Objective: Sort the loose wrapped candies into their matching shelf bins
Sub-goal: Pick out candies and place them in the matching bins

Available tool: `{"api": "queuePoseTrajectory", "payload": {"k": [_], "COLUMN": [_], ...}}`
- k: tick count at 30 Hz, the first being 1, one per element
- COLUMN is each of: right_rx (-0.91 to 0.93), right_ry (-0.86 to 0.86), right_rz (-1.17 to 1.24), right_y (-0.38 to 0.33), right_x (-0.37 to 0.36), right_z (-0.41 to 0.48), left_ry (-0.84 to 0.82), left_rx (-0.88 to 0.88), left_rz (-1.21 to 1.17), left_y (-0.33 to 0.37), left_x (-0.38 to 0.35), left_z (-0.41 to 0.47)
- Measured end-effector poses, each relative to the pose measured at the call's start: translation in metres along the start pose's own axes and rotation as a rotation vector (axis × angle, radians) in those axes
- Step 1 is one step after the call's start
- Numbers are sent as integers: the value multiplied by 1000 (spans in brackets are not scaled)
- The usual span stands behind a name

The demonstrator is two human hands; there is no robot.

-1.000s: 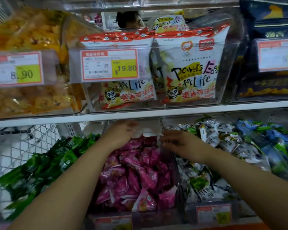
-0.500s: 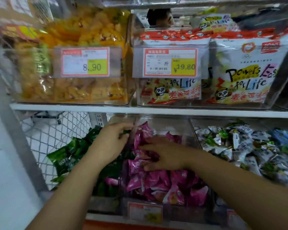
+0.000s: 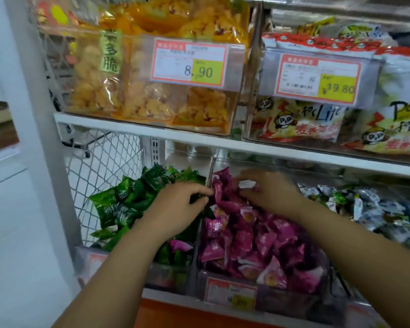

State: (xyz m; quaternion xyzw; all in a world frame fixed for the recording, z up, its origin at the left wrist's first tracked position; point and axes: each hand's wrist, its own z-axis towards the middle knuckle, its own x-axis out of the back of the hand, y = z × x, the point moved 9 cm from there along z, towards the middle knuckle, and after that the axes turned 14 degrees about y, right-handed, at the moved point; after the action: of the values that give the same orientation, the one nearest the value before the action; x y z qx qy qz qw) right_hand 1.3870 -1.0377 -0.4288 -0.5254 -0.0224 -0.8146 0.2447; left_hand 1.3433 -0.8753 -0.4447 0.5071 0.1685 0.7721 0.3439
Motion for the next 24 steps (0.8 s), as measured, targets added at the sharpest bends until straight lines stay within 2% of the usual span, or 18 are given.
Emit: {"api": "queuePoseTrajectory", "payload": {"k": [2,4,9,15,19,21,24], "right_rx": [149,216,134,37,-84,-74,55], "right_ry": [-111,-227,-265,-112,-130,-83,22], "right_rz": [79,58,-116,-210,-231,-233,-63], "right_y": [-33,-44,-12,32,60,51,1], "right_x": [-22,-42,-38,-8,0,5,8], "right_z": [-2,-7,-4,0,-7,-10,-9], "left_ry": [-6,-10,-31,-24,-17,-19,-20], "left_rx": [-15,-11,2,5,16,18,24], "left_rz": [18,18,-14,-9,-19,-16,-8], "left_y": [-1,-1,-2,-1,-1,-1,-2], "left_x": [0,0,0,0,0,0,0], "left_z": [0,0,-2,-2,-2,-1,0]}}
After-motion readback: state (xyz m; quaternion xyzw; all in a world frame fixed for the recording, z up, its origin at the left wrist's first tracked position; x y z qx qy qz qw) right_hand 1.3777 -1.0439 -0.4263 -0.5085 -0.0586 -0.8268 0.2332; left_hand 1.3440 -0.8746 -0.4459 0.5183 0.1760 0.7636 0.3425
